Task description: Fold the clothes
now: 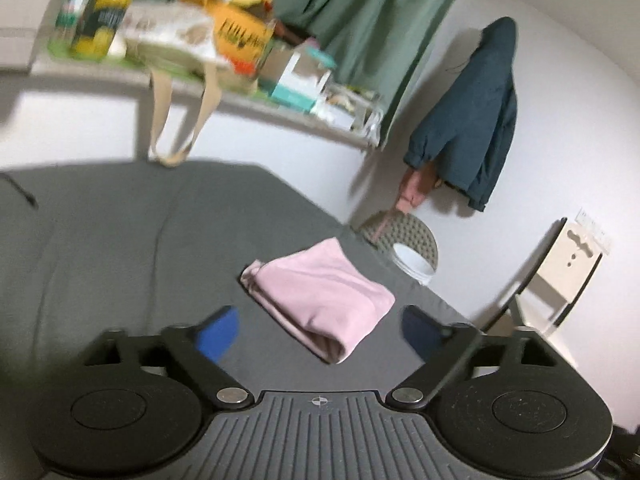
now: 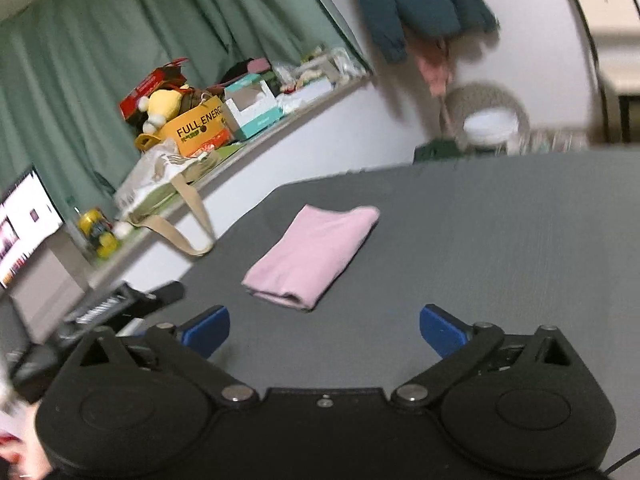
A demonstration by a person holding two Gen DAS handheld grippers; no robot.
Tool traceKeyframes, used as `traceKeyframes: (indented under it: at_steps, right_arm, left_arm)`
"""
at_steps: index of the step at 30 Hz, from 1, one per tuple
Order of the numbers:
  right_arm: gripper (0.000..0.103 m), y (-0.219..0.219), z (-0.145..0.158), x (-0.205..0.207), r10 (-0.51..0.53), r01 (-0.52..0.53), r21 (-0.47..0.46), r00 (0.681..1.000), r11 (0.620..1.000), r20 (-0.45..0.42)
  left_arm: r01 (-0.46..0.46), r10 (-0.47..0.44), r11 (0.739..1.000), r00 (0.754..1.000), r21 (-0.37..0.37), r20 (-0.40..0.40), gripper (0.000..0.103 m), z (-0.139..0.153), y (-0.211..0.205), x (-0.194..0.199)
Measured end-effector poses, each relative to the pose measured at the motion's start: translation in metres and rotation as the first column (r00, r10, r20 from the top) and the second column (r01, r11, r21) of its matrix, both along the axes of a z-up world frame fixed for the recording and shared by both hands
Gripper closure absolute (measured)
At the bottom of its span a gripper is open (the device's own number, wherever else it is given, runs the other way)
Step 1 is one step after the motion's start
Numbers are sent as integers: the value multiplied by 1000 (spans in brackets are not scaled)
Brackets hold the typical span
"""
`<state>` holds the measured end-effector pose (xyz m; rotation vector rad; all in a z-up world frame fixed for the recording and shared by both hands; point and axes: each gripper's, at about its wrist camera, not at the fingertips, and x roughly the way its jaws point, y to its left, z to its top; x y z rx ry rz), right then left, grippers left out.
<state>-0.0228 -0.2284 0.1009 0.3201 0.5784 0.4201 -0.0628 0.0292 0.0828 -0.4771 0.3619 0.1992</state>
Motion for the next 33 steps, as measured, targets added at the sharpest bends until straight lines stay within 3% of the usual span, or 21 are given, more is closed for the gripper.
traceKeyframes:
  at_steps: [5,11,13,18,24,29,33]
  right_arm:
    - [0,14,-3,-7,-20,38,-152,993,988,116]
    - [0,41,-21,-8,8,90,-325,957,941,289]
    - [0,50,-32,-4,12,108,-372,952,922,307]
    - [0,60,-61,6,18,84,-423,972,902,233]
    - [0,63,-81,12,7,53,-419,990,906,141]
    - [0,67,-90,17,-45,94,-409,991,908,128]
    - [0,69,-98,20,-72,115,-404,990,908,120]
  left_arm:
    - [75,-76,980,997,182,-2,9,6,-28,6]
    - [129,-108,950,990,284,-90,1,0,-40,16]
    - [133,-96,937,987,322,-129,1,-3,-43,19]
    - [102,-21,929,975,355,-223,1,-16,-38,31]
    - [123,-8,926,952,356,-307,1,-34,-30,42]
    - [146,-25,935,937,324,-350,1,-48,-30,47]
    - [167,-19,914,929,371,-371,1,-54,-37,50]
